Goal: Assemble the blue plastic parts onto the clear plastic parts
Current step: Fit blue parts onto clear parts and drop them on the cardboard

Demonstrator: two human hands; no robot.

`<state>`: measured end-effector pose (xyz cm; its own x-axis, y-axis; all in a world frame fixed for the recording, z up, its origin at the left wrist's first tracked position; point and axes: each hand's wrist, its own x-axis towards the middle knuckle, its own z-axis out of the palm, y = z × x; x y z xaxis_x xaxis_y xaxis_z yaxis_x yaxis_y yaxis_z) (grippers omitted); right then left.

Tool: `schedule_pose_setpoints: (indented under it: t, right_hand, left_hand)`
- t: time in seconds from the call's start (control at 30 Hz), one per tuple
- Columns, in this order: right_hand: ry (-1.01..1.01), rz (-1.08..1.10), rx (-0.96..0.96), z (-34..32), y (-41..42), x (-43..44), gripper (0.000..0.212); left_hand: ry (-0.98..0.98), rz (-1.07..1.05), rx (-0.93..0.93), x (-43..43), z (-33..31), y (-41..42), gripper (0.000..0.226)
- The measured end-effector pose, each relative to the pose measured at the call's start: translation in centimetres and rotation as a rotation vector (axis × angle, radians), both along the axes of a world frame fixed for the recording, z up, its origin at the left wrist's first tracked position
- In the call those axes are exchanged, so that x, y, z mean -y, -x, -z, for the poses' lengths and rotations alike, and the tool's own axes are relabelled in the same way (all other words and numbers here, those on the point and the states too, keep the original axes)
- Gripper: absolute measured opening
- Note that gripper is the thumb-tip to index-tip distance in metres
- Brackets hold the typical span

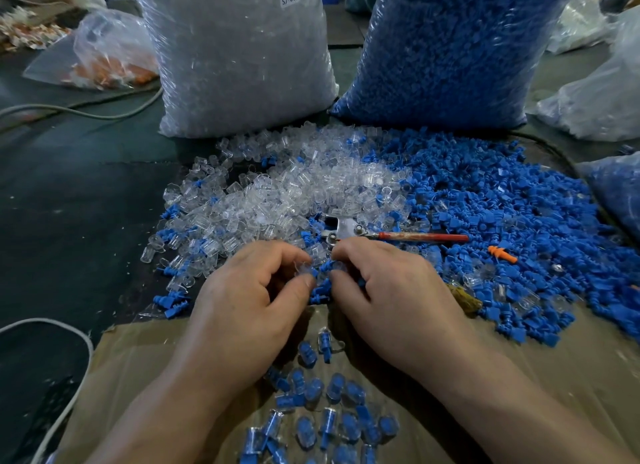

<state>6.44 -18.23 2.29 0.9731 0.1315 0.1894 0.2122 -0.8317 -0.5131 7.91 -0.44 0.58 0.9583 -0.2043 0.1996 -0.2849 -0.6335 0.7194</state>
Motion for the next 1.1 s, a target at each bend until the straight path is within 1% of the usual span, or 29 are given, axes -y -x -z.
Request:
schedule_pose_setpoints:
  t: [0.1,0.2,0.3,0.43,0.53,0.6,0.73,0.77,0.87,0.9,1.0,1.1]
  right_hand:
    - [-0.058,-0.001,0.005,0.1,0.0,0.1,0.017]
    - [-0.111,-0.003,-0.001,0.2,0.0,0.2,0.013]
    - [-0.228,0.009,-0.024,0.0,0.1,0.2,0.008]
    - [-0.366,0.002,-0.097,-0.3,0.4,0.1,0.015]
    - [-0.454,0.031,-0.104,-0.3,0.3,0.2,0.010]
    - [-0.510,0.044,-0.146,-0.4,0.2,0.3,0.007]
    - [-0.718,0.025,-0.288,-0.7,0.2,0.3,0.005]
    - [-0.786,0.022,-0.314,-0.8,0.3,0.3,0.006]
    - [-1.038,0.005,-0.399,-1.1,0.3,0.0,0.007]
    - [-1.101,-0.006,-0.432,-1.2,0.3,-0.1,0.008]
    - [-1.191,-0.030,-0.498,-1.0,0.3,-0.4,0.015]
    - [-1.268,-0.031,-0.541,-0.8,0.2,-0.6,0.018]
  left_hand:
    - [0.031,0.002,-0.020,0.0,-0.1,0.1,0.016]
    - [0.090,-0.012,-0.041,0.0,-0.2,0.2,0.018]
    - [0.149,-0.015,-0.071,0.1,-0.4,0.4,0.024]
    - [0.127,-0.030,-0.062,0.4,-0.4,0.7,0.023]
    - [0.136,-0.092,-0.046,0.2,0.0,0.5,0.020]
    - [0.124,-0.127,-0.021,0.2,0.2,0.4,0.021]
    - [0.094,-0.130,0.071,0.4,-0.2,0.4,0.046]
    - [0.082,-0.118,0.108,0.4,-0.4,0.5,0.047]
    - [0.105,-0.015,0.164,0.8,-0.8,0.9,0.032]
    - [0.117,0.018,0.174,1.0,-0.9,1.1,0.031]
    - [0.152,0.021,0.175,1.3,-0.8,1.1,0.031]
    - [0.146,-0.009,0.213,1.3,-0.8,1.1,0.022]
